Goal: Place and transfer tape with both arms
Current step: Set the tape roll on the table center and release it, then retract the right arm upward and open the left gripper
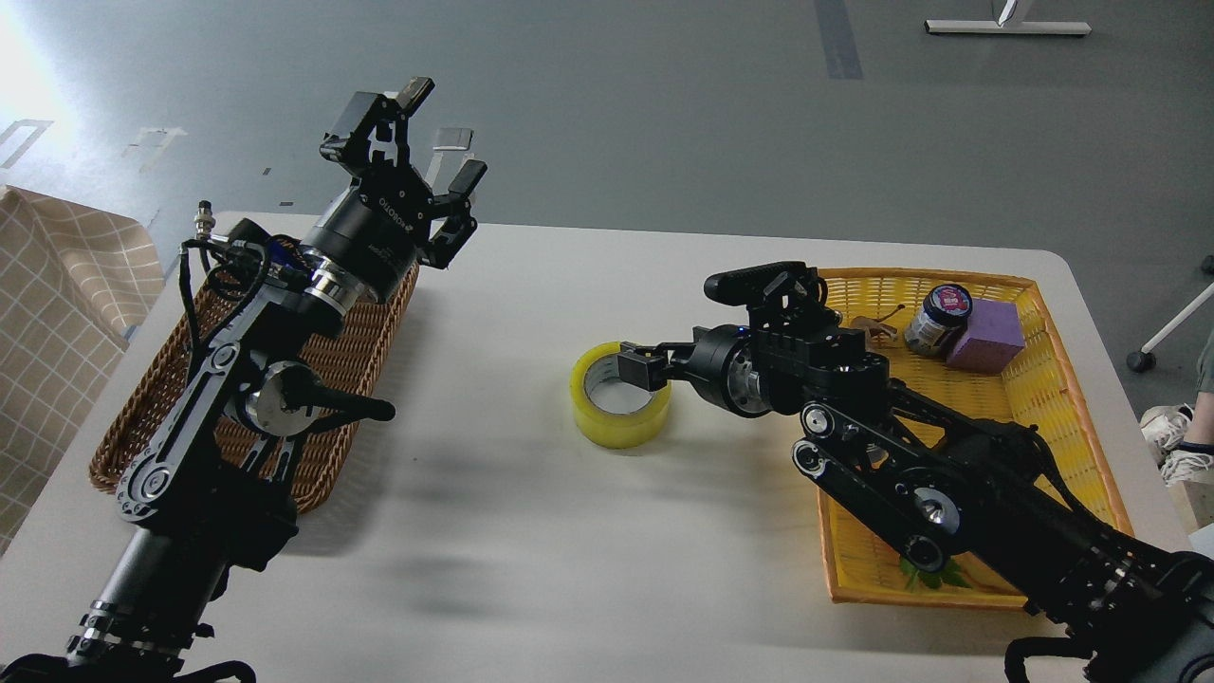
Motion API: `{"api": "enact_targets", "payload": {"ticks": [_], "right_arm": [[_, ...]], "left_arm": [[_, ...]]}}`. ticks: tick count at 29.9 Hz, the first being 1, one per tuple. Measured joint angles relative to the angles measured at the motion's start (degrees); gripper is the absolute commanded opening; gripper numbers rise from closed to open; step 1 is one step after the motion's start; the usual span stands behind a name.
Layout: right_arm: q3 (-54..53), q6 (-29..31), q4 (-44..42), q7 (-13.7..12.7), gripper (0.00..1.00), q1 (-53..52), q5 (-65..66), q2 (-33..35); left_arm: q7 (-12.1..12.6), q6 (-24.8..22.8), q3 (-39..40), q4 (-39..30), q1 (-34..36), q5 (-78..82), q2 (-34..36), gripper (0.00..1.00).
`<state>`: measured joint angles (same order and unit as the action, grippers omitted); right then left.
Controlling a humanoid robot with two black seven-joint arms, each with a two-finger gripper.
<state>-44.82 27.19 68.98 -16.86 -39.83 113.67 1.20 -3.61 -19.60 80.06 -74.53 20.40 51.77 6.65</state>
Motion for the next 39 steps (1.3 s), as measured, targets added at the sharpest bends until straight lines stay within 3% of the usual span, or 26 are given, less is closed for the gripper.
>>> {"api": "enact_targets", "payload": {"ticks": [11,20,26,31,33,39], "right_arm": [[-25.09,-0.40,8.12,2.09,1.00,5.47,-14.43,0.43],[-38.88,0.35,15.42,6.03,1.00,11.29,-47.10,4.01],[-46.23,0.73,16.06,6.55,1.00,14.12,-65.50,4.13],[-51.66,-1.56,15.10,6.49,1.00,14.65,-66.81,1.46],[-52.12,-2.76,14.72,6.43,1.00,14.76,-66.82,0.43],[-52.19,-3.44,14.21,6.40,1.00,14.86,-66.86,-0.11]], "left_arm": [[0.01,-0.07,0.00,0.00,-0.26,-0.09,0.70,0.98],[0.42,0.95,-0.21,-0.01,0.27,-0.10,0.28,0.98],[0.11,3.51,-0.75,-0.73,0.74,-0.02,0.04,0.98],[-5.15,3.99,-0.17,-2.11,0.65,-0.24,-1.96,0.98],[-6.11,5.14,-0.57,-2.29,0.63,-0.22,-3.05,0.98],[-0.45,14.24,-3.10,-3.99,0.76,0.28,-3.34,0.98]]}}
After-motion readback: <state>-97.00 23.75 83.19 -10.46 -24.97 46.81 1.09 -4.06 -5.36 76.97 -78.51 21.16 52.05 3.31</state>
